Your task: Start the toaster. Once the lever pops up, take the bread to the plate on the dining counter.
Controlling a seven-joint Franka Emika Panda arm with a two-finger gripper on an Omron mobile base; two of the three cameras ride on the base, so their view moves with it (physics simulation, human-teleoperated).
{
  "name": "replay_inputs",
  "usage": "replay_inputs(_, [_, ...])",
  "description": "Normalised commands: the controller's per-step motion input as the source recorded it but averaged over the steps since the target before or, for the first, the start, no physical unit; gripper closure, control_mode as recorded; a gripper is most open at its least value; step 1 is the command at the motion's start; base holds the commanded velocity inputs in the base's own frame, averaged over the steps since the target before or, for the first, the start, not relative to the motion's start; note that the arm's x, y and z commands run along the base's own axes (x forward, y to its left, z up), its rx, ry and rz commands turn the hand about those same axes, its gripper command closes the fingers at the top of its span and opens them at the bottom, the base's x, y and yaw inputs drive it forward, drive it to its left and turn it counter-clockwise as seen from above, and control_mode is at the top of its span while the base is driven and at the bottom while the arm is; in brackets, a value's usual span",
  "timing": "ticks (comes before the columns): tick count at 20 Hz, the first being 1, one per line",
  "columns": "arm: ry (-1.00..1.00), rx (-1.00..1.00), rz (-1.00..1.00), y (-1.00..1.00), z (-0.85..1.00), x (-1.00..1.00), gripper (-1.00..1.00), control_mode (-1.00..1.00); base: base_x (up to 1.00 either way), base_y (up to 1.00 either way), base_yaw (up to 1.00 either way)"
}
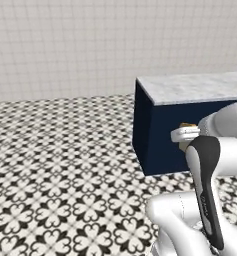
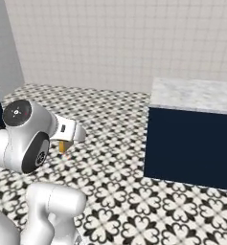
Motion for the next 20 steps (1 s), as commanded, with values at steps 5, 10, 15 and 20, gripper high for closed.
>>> replay_inputs(5, [0.00,0.00,0.00,0.00,0.00,0.00,1.00,1.00,0.96,1.00,-0.10])
replay_inputs(10, [0.00,0.00,0.00,0.00,0.00,0.00,1.00,1.00,1.00,0.88,-0.22])
replay_inputs(15, [0.00,0.00,0.00,0.00,0.00,0.00,1.00,1.00,1.00,0.75,-0.33])
replay_inputs(20, [0.00,0.00,0.00,0.00,0.00,0.00,1.00,1.00,1.00,0.57,-0.34])
